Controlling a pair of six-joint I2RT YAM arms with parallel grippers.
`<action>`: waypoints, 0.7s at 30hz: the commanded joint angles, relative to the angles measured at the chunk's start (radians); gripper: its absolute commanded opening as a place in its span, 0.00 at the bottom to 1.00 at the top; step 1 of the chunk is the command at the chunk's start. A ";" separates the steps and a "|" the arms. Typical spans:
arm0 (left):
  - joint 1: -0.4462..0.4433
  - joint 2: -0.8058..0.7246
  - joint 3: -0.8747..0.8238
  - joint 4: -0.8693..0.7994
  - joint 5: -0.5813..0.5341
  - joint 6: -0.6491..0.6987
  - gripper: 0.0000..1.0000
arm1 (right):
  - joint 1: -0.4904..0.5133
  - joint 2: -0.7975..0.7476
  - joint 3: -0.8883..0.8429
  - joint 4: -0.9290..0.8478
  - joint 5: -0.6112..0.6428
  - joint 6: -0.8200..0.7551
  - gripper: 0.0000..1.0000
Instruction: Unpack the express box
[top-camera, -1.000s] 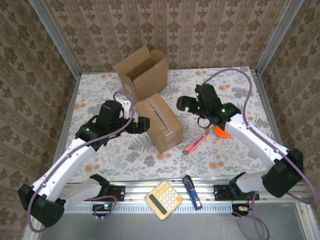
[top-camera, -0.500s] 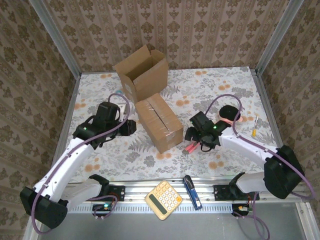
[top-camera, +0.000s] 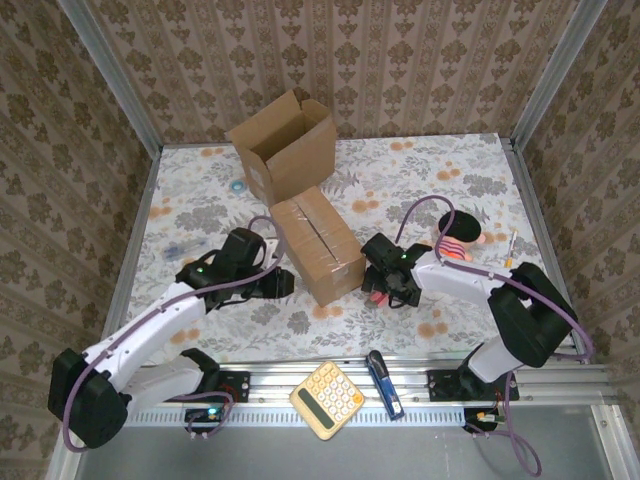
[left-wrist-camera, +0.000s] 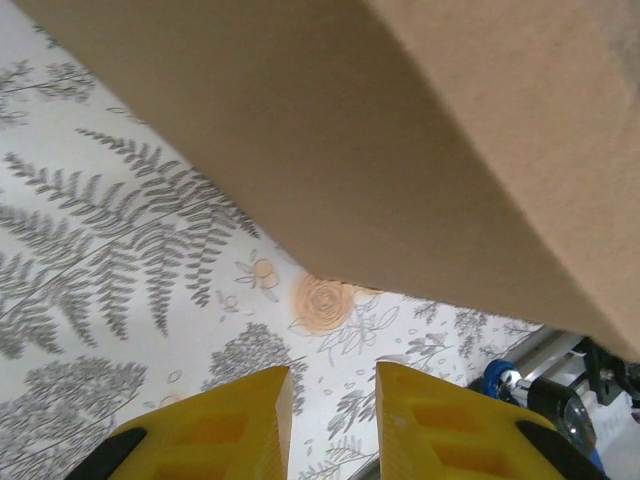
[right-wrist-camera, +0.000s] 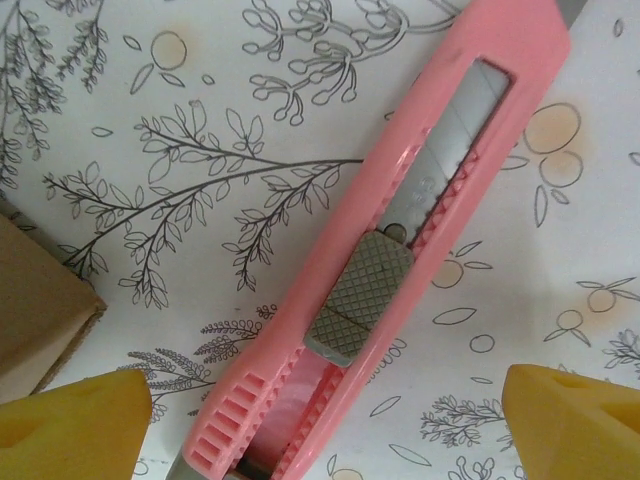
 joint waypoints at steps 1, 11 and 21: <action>-0.015 0.015 -0.012 0.070 0.017 -0.035 0.27 | 0.018 0.044 0.031 0.003 0.030 0.040 0.91; -0.023 0.041 -0.012 0.083 0.015 -0.029 0.27 | 0.044 0.109 0.034 0.008 0.030 0.048 0.78; -0.031 0.050 -0.013 0.093 0.015 -0.033 0.27 | 0.043 0.074 0.013 -0.001 0.058 0.054 0.58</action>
